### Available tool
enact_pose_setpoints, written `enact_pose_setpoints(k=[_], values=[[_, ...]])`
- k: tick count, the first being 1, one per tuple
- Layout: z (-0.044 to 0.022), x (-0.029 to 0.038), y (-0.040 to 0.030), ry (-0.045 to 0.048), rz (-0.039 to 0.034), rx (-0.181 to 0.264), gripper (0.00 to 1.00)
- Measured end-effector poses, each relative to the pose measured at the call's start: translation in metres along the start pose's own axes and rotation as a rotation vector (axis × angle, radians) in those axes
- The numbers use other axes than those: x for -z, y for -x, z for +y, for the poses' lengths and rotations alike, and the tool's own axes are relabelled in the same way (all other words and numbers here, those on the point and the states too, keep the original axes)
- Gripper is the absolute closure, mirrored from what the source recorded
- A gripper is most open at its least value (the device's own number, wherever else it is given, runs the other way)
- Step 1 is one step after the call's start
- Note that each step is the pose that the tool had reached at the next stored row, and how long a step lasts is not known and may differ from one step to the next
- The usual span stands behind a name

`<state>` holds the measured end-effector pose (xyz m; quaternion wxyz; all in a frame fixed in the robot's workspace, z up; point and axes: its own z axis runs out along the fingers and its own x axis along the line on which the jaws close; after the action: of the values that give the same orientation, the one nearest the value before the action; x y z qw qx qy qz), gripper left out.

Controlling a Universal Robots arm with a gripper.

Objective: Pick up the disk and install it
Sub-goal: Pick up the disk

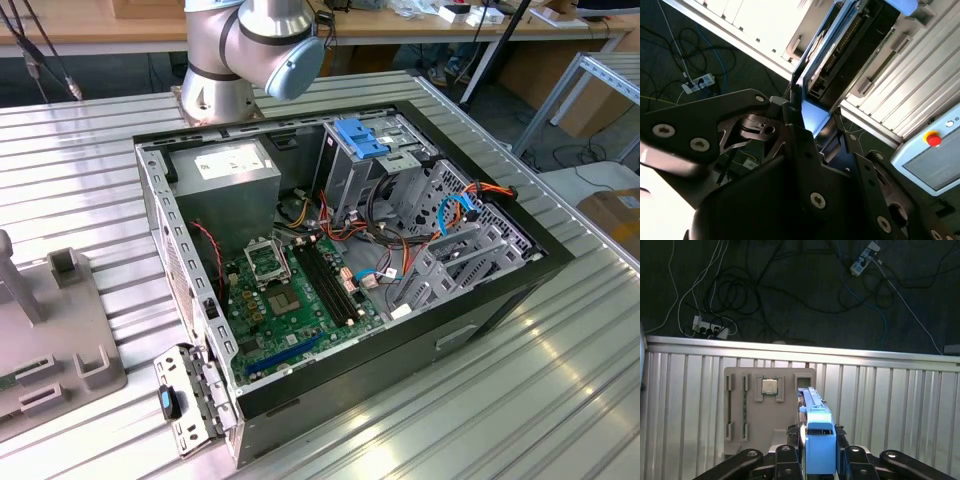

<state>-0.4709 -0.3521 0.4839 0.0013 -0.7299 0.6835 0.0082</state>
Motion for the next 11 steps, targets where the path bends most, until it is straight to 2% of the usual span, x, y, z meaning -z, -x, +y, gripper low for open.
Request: enact_pose_setpoints(k=[2,5,11], values=[[0.0,0.0093,0.0002,0.0,0.0001,0.0,0.64],[0.0002,0.0182,0.0003,-0.0003,0.0,0.0,0.64],[0.0002,0.0192,0.0003,-0.0003,0.0,0.0,0.64]])
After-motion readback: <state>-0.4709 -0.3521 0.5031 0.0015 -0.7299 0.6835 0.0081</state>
